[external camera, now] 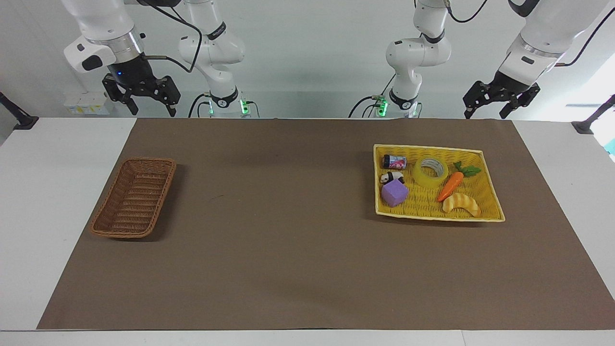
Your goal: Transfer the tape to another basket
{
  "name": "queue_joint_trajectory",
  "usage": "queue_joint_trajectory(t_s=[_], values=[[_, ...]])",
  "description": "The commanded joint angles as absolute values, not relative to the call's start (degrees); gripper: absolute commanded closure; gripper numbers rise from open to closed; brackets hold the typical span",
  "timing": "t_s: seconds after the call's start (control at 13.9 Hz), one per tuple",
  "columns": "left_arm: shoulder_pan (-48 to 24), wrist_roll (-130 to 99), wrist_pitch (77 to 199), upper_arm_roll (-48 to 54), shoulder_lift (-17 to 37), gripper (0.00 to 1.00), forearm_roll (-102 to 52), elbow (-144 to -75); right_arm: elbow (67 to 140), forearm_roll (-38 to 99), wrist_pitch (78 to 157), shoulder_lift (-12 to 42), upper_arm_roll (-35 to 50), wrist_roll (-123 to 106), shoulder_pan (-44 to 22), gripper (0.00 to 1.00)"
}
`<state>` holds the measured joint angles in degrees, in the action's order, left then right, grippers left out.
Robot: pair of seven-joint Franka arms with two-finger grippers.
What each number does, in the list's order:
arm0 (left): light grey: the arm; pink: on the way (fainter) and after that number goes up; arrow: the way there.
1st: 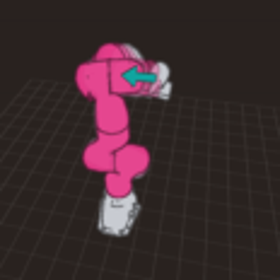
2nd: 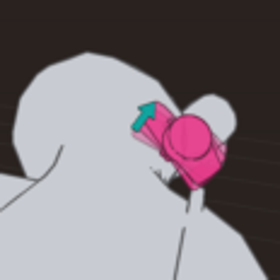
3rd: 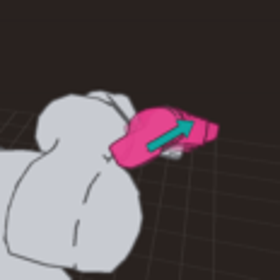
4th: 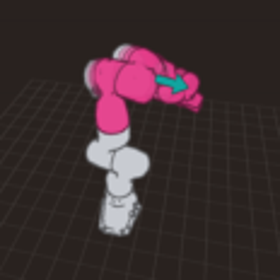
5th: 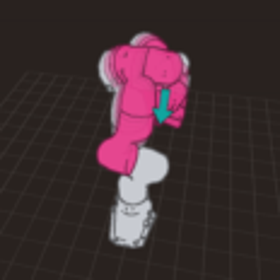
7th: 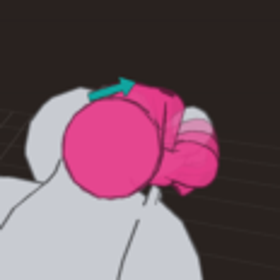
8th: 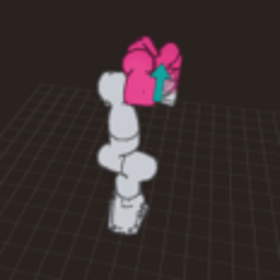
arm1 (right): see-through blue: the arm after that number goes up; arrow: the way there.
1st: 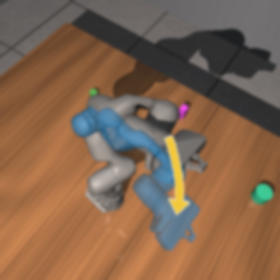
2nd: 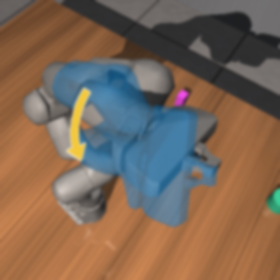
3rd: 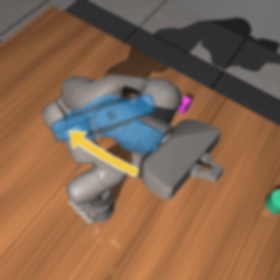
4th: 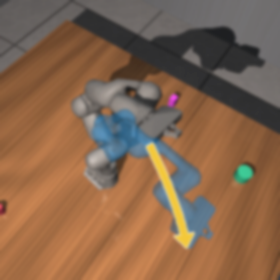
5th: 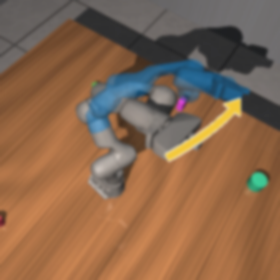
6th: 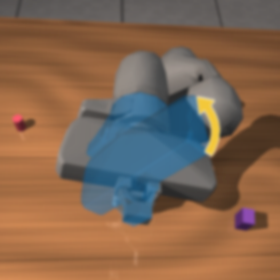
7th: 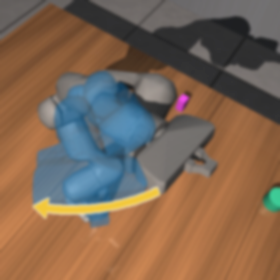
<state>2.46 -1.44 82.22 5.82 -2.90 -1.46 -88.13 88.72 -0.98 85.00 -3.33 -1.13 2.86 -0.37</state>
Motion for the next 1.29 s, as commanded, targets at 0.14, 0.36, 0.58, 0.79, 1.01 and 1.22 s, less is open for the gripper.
queue_joint_trajectory(t_s=[0.14,0.36,0.58,0.79,1.01,1.22], values=[[2.02,-0.70,83.06,5.36,-4.57,0.00,-0.88,-90.09,87.98,-1.32,84.90,-2.90,-0.70,2.02,0.26,0.00],[2.11,-0.62,83.32,5.36,-4.57,0.00,-0.88,-90.44,88.33,-0.18,85.69,-2.90,-0.70,2.11,0.70,0.00],[2.11,-0.62,83.32,5.36,-4.66,0.00,-0.88,-90.62,89.65,-0.09,85.61,-3.69,-0.62,2.29,0.26,0.00],[2.20,-0.61,83.58,5.27,-5.01,0.00,-0.88,-92.10,89.65,0.00,85.69,-3.69,-0.62,2.29,0.26,0.00],[2.28,-0.70,84.28,5.27,-5.10,0.00,-0.88,-93.69,89.74,0.00,85.61,-3.78,-0.62,2.20,0.26,0.00],[2.81,-0.62,87.18,5.27,-5.45,0.00,-0.88,-97.46,89.74,0.00,85.61,-3.78,-0.62,2.20,0.35,0.00]])
